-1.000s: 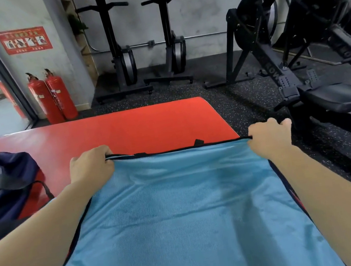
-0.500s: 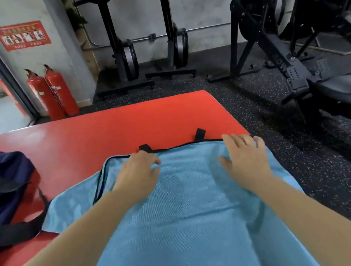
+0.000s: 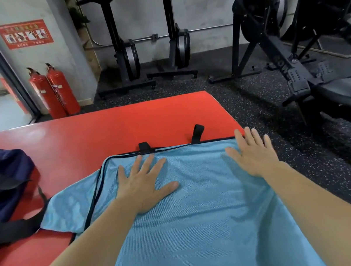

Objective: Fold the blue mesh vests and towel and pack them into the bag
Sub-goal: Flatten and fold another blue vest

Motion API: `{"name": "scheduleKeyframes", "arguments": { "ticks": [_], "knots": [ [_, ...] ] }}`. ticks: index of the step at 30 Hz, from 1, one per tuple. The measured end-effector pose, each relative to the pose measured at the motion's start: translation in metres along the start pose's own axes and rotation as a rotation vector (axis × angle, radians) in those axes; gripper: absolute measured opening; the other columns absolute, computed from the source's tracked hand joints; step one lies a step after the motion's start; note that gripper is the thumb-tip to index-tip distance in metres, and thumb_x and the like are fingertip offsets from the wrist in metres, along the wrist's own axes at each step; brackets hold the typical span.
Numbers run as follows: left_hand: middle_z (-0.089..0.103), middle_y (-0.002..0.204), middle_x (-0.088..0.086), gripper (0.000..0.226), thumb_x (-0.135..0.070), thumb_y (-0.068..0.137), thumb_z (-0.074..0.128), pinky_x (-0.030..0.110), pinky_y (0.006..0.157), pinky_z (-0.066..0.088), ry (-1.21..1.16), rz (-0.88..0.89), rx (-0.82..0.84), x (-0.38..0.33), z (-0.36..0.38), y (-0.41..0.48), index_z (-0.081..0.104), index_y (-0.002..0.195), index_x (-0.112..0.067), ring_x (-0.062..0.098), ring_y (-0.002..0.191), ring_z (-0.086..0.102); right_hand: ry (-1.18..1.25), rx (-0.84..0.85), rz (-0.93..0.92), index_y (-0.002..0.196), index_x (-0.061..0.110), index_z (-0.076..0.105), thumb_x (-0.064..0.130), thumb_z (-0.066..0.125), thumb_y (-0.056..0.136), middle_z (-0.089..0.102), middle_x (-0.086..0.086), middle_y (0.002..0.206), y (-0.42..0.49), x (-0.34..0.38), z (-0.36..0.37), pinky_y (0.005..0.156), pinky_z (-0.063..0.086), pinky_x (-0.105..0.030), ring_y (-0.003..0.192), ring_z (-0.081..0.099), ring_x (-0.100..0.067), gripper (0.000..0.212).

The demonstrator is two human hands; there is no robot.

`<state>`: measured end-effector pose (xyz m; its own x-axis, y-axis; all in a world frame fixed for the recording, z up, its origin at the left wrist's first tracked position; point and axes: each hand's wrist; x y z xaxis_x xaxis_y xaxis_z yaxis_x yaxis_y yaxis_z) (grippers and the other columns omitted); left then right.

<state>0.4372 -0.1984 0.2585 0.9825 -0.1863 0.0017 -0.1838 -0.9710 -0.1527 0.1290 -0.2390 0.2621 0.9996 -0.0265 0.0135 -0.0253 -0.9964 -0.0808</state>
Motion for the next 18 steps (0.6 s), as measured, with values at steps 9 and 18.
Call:
{"name": "scheduleKeyframes", "arguments": {
  "ticks": [9, 18],
  "knots": [
    [-0.014, 0.163, -0.011, 0.098, -0.093, 0.066, -0.002, 0.064, 0.116, -0.004, 0.019, -0.023, 0.013, 0.002, -0.002, 0.007, -0.012, 0.152, -0.046, 0.020, 0.150, -0.017, 0.108, -0.045, -0.092, 0.155, 0.028, -0.008, 0.082, -0.043, 0.043, -0.007, -0.006, 0.164, -0.085, 0.032, 0.027, 0.120, -0.005, -0.044, 0.150, -0.010, -0.021, 0.129],
    [-0.014, 0.163, -0.006, 0.099, -0.085, 0.064, -0.019, 0.062, 0.115, -0.011, -0.037, -0.031, -0.080, -0.032, -0.002, -0.053, -0.012, 0.153, -0.042, 0.020, 0.150, -0.016, 0.109, -0.106, -0.113, 0.156, 0.022, -0.004, 0.080, -0.042, 0.050, -0.004, -0.009, 0.164, -0.140, 0.023, 0.013, 0.119, -0.008, -0.037, 0.151, -0.008, -0.021, 0.126]
  ]
}}
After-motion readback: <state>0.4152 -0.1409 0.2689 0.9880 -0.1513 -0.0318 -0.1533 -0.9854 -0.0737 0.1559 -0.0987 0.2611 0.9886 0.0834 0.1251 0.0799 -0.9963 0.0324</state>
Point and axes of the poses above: each hand's wrist, its own y-axis towards the middle knuckle, its own z-axis out of the palm, x = y × z
